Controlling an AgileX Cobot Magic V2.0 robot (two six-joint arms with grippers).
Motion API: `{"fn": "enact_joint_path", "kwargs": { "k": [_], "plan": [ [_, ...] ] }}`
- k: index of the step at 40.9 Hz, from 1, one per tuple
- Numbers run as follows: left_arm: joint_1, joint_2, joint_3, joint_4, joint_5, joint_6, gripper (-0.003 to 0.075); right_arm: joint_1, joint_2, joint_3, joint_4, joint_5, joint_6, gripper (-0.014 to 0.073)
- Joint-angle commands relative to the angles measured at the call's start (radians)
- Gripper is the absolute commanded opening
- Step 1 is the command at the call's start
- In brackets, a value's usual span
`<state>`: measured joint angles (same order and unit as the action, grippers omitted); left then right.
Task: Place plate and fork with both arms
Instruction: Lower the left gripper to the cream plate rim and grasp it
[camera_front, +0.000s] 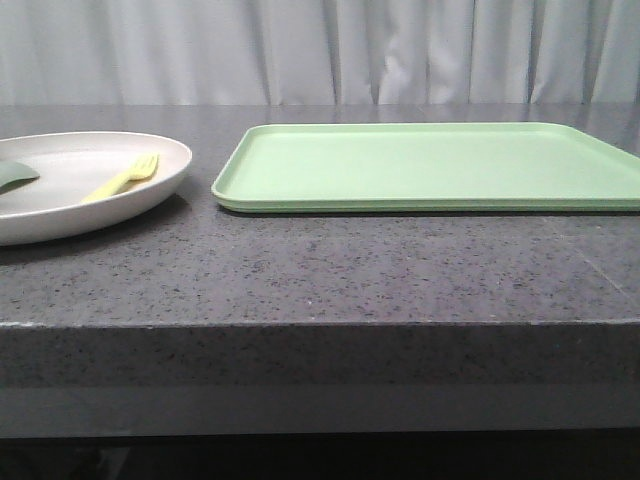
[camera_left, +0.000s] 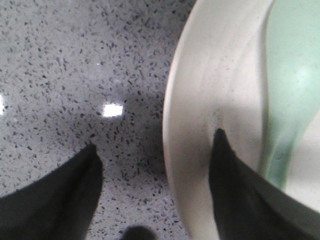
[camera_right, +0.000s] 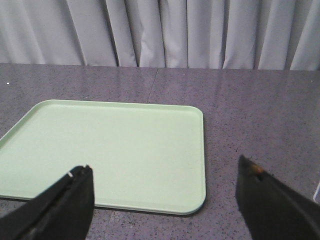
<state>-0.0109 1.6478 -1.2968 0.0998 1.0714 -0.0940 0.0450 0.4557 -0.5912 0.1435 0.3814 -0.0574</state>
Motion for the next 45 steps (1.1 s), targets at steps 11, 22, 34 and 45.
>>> {"fn": "enact_joint_path", "kwargs": {
  "k": [11, 22, 34, 45],
  "plan": [
    [0.003, -0.038, -0.031, 0.001, -0.020, -0.010, -0.0005, 0.000, 0.011, -0.038, 0.003, -0.077, -0.009, 0.0603],
    [0.026, -0.044, -0.032, -0.054, -0.024, -0.005, -0.0018, 0.000, 0.011, -0.038, 0.003, -0.077, -0.009, 0.0603],
    [0.196, -0.083, -0.047, -0.379, -0.046, 0.161, -0.0018, 0.000, 0.011, -0.038, 0.003, -0.077, -0.009, 0.0603],
    [0.271, -0.085, -0.093, -0.679, -0.022, 0.289, -0.0018, 0.000, 0.011, -0.038, 0.003, -0.077, -0.009, 0.0603]
  ]
}}
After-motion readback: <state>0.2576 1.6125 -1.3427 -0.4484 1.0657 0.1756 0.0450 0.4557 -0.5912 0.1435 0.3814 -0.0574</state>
